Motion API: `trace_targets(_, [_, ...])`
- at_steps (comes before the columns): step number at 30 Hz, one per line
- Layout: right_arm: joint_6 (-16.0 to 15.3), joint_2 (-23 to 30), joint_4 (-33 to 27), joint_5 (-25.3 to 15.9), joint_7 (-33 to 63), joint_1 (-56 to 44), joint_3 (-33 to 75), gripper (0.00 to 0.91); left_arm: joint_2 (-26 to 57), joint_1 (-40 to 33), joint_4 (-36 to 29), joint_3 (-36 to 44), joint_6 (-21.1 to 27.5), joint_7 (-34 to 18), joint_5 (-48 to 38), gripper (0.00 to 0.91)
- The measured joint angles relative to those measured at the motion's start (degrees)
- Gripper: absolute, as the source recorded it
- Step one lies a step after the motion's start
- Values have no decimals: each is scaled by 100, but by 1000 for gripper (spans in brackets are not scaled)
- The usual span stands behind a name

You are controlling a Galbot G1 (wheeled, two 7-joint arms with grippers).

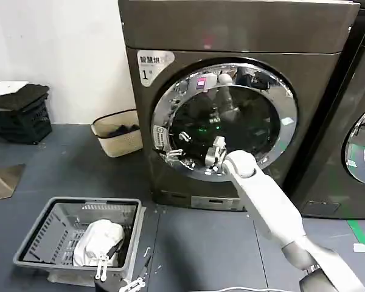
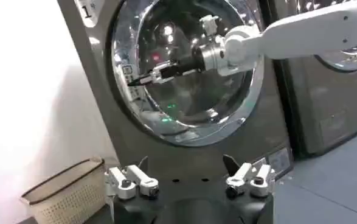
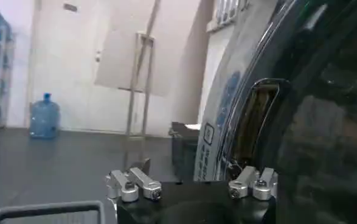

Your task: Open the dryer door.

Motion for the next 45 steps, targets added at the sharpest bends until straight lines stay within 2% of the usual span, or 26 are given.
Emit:
trace_targets(9, [83, -247, 136, 338, -991, -114, 22, 907, 25, -16, -10, -45, 34, 3, -30, 907])
trace_targets(28, [34, -759, 615, 1017, -2492, -197, 9, 907, 147, -184, -110, -192, 240, 50, -219, 907])
trace_targets(35, [-60, -968, 839, 1113, -3123, -250, 34, 907, 340, -371, -140, -332, 395, 85, -493, 907])
trace_targets(45, [-138, -1208, 1212, 1249, -3487, -299, 39, 907, 680, -708, -175, -651, 614, 173, -1072, 907])
